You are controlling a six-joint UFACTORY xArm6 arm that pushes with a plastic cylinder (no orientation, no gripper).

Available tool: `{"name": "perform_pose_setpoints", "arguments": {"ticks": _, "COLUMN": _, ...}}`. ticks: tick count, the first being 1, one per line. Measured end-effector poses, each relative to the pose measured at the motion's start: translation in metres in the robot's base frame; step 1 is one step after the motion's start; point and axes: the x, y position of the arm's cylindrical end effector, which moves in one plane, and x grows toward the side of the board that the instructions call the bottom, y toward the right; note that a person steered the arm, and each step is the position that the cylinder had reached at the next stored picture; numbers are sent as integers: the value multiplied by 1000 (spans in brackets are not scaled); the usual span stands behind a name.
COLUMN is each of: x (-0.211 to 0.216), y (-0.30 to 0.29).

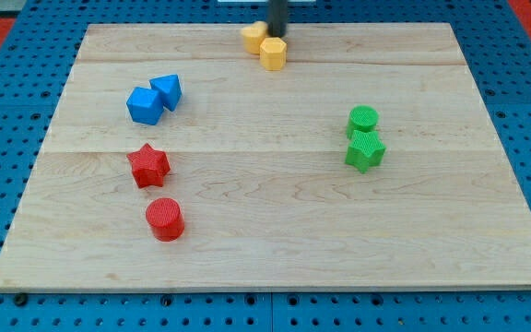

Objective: Slightly move the yellow blocks to the left

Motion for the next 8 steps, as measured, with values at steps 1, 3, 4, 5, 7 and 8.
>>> {"name": "perform_pose_setpoints", "arguments": {"ticks": 1, "x": 19, "y": 46}}
{"name": "perform_pose_setpoints", "arguments": {"ticks": 3, "x": 46, "y": -7}}
{"name": "perform_pose_setpoints", "arguments": {"ticks": 4, "x": 44, "y": -7}}
{"name": "perform_pose_setpoints", "arguments": {"ticks": 5, "x": 44, "y": -7}}
{"name": "perform_pose_setpoints", "arguments": {"ticks": 7, "x": 46, "y": 0}}
{"name": "perform_pose_setpoints", "arguments": {"ticks": 8, "x": 46, "y": 0}}
